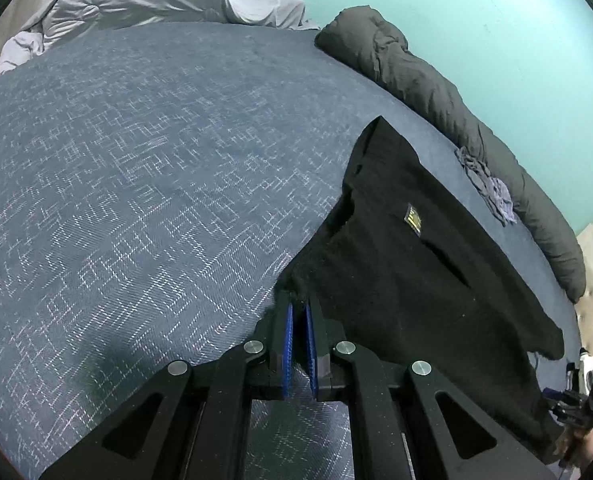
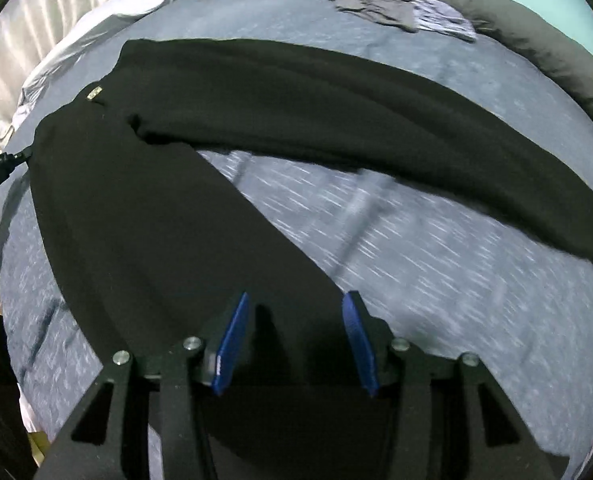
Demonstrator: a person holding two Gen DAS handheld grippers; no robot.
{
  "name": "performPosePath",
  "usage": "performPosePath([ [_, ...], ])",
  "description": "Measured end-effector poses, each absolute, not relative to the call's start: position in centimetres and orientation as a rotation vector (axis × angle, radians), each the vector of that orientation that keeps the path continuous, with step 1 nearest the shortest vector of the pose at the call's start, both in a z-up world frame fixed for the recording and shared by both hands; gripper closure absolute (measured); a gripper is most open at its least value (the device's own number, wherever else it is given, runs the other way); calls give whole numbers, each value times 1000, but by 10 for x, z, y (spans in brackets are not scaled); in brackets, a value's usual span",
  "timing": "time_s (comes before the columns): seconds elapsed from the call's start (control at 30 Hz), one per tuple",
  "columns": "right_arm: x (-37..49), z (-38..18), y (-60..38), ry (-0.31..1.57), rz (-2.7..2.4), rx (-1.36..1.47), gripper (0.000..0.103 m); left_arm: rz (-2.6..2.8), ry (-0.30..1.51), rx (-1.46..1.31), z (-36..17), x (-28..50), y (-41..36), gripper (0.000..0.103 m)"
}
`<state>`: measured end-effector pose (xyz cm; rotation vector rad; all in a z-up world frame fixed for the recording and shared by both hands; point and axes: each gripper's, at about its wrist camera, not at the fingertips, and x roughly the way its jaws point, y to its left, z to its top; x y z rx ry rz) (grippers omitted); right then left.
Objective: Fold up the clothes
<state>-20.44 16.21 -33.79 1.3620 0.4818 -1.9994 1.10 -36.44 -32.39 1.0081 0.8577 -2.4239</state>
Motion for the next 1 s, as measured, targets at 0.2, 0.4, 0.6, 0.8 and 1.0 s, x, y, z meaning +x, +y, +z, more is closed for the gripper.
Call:
performPosePath([
  [0.2,-200,-356,134,615,-1967,1353,56,-2430,849,1009,-325,11,-366,96],
  [0.4,-200,-362,134,629,-1979,1340,92,-2429,851,1010,-325,10,-367,96],
  [0.6,-199,-346,140,614,-1996,1306,99,-2427,862,1009,-326,12,-368,96],
  [0.8,-228,-319,154,473,-2050,1315,99,-2431,870,988,-325,15,-370,96],
  [1.0,-259,-335,143,398,-2080,1416,99,-2429,871,995,-329,15,-371,96],
])
